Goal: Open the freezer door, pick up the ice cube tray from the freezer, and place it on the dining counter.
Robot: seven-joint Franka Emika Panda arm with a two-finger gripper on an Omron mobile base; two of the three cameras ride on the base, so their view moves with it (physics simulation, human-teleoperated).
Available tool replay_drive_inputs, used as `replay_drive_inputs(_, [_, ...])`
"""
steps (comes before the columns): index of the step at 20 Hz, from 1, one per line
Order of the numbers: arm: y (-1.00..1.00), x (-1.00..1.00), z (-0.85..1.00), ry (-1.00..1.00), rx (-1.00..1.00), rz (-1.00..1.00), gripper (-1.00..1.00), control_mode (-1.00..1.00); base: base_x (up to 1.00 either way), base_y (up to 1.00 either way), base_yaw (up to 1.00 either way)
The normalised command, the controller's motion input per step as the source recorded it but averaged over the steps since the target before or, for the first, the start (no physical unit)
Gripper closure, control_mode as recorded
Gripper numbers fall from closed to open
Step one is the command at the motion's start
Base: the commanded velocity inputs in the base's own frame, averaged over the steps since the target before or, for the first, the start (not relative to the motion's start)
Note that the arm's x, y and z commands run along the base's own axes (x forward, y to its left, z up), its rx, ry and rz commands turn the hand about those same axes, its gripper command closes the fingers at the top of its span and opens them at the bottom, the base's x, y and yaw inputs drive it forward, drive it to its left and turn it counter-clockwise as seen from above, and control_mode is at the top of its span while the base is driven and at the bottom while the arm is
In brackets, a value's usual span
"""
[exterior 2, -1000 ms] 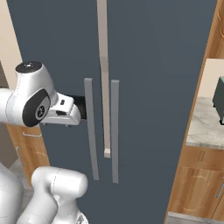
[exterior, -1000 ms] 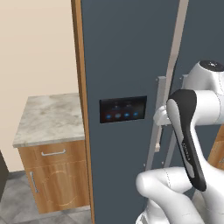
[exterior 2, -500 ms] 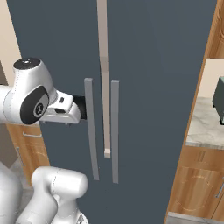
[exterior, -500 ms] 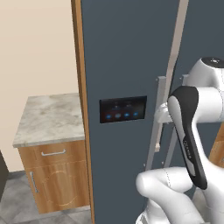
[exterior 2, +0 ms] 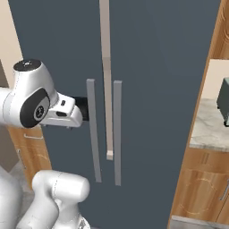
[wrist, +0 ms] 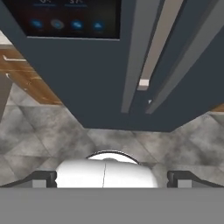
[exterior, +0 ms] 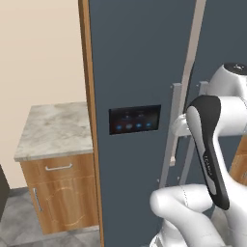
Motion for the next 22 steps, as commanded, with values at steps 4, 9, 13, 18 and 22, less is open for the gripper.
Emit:
replay_drive_inputs(4, [0.00, 0.00, 0.00, 0.00, 0.00, 0.00, -1.00, 1.00, -0.57, -0.57, 0.00])
replay_drive_inputs(9, [0.00, 0.00, 0.00, 0.00, 0.00, 0.00, -1.00, 1.00, -0.25, -0.78, -0.01])
replay_drive_inputs(13, [0.00, 0.00, 0.00, 0.00, 0.00, 0.00, -1.00, 1.00, 0.00, -0.69, 0.00])
replay_drive_inputs(18, [0.00, 0.00, 0.00, 0.00, 0.00, 0.00, -1.00, 1.00, 0.02, -0.56, 0.00])
replay_drive_inputs(22, [0.00, 0.00, 0.00, 0.00, 0.00, 0.00, -1.00, 1.00, 0.23, -0.31, 0.00])
